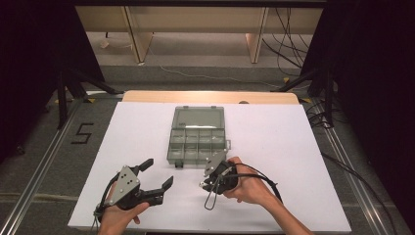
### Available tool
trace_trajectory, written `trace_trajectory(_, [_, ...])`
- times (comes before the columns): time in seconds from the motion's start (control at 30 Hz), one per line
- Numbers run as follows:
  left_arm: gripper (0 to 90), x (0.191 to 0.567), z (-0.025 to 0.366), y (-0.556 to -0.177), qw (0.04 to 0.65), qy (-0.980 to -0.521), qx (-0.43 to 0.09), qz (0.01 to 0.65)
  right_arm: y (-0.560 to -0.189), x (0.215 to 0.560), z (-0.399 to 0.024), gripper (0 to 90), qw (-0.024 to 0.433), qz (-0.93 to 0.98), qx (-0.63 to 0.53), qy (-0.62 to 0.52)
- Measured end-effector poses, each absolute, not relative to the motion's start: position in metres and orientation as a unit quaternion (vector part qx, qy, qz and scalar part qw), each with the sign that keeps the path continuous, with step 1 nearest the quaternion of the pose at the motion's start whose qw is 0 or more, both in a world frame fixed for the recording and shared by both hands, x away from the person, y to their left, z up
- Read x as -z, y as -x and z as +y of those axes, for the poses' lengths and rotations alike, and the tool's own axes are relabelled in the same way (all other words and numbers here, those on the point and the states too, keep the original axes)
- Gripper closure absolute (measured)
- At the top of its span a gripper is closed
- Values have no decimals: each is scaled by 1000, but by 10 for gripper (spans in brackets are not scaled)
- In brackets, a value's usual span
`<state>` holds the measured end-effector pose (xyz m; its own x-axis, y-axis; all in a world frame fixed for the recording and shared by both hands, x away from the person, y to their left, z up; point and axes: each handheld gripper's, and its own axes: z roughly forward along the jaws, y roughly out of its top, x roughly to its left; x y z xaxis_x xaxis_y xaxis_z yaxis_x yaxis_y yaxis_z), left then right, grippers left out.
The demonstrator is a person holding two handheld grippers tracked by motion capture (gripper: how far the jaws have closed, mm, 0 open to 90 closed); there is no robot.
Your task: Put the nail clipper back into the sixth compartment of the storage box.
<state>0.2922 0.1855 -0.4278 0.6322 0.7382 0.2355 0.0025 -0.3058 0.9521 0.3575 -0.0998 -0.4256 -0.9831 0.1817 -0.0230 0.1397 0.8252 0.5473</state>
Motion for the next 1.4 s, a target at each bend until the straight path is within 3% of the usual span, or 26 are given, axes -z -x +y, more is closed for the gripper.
trace_trajectory(0.5, [158, 429, 185, -294, 535, -728, -347, 250, -364, 415, -106, 771, 78, 929, -345, -110])
trace_trajectory(1.4, [158, 428, 187, -293, 531, -730, -347, 254, -396, 395, -90, 773, 105, 902, -394, -141])
